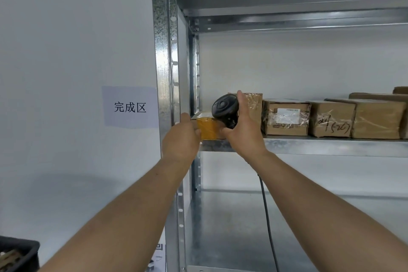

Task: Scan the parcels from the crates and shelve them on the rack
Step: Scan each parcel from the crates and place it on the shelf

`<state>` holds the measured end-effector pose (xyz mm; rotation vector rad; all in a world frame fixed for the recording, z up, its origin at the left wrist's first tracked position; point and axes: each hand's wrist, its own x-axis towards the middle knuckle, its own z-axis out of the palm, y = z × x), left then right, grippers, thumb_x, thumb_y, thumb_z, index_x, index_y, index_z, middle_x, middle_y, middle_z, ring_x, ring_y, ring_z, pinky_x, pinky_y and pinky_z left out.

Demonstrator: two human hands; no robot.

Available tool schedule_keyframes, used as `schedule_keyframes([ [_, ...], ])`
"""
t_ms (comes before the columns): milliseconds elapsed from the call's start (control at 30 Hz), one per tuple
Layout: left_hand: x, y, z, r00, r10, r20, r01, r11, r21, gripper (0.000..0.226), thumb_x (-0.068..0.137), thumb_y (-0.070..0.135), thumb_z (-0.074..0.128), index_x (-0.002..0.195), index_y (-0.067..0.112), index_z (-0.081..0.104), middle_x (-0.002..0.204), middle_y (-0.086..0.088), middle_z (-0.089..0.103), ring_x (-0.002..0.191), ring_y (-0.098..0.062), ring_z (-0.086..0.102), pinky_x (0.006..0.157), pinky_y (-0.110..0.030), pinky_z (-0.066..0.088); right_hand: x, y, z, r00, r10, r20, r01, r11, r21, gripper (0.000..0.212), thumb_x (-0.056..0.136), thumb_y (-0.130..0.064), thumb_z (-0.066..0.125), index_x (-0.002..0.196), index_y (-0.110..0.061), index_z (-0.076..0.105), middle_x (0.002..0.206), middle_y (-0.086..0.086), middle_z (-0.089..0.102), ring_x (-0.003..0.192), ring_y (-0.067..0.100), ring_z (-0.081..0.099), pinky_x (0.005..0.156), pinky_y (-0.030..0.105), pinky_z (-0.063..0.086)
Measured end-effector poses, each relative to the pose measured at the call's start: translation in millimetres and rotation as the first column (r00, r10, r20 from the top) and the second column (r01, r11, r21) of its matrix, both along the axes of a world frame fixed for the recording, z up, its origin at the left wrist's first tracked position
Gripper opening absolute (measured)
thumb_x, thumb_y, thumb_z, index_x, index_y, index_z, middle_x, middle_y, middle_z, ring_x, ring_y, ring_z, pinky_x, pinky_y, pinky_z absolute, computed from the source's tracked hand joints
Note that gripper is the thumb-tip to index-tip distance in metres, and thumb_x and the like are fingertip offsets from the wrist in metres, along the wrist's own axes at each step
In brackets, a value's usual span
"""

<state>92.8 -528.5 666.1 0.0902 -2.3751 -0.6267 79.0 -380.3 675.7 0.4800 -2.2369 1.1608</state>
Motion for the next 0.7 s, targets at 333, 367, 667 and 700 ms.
schedule_keyframes([
  [333,-6.4,11.9,1.1,0.992,0.129,-0.018,-0.13,0.975,-0.182,0.031,0.1,0.024,0.046,0.125,0.007,0.037,0.084,-0.002,0.054,0.07,-0.018,0.047,0.053,-0.029,0.03,-12.1,7.7,-6.5,0.999,-0.026,-0.029,0.025,0.999,-0.02,0.1,0.088,-0.011,0.068,0.157,-0.034,-0.001,0.144,0.01,0.05,0.118,0.031,0.058,0.097,0.047,0.051],
  [367,-6.0,13.3,1.2,0.99,0.14,-0.012,-0.139,0.973,-0.182,0.032,0.1,0.025,0.046,0.125,0.007,0.037,0.084,-0.001,0.053,0.07,-0.017,0.046,0.051,-0.029,0.028,-13.2,8.2,-8.3,0.999,-0.017,-0.033,0.016,0.999,-0.031,0.101,0.088,-0.013,0.069,0.157,-0.034,-0.001,0.146,0.009,0.049,0.12,0.031,0.058,0.098,0.048,0.051],
  [667,13.1,14.0,-8.7,0.99,0.142,-0.012,-0.142,0.989,0.043,0.047,0.096,0.042,0.052,0.129,0.012,0.038,0.094,-0.001,0.059,0.084,-0.025,0.059,0.064,-0.031,0.037,18.2,8.9,-21.9,0.971,0.225,-0.083,-0.239,0.938,-0.251,0.102,0.086,-0.013,0.075,0.157,-0.034,0.005,0.135,-0.022,0.041,0.108,-0.02,0.04,0.087,-0.003,0.033],
  [700,21.4,12.4,-13.6,0.99,0.141,-0.018,-0.139,0.986,0.087,0.049,0.095,0.047,0.052,0.129,0.014,0.039,0.101,-0.001,0.063,0.091,-0.026,0.061,0.066,-0.031,0.036,26.3,8.0,-26.0,0.96,0.267,-0.087,-0.28,0.919,-0.278,0.103,0.085,-0.014,0.076,0.157,-0.033,0.006,0.128,-0.032,0.038,0.101,-0.028,0.039,0.084,-0.008,0.03],
])
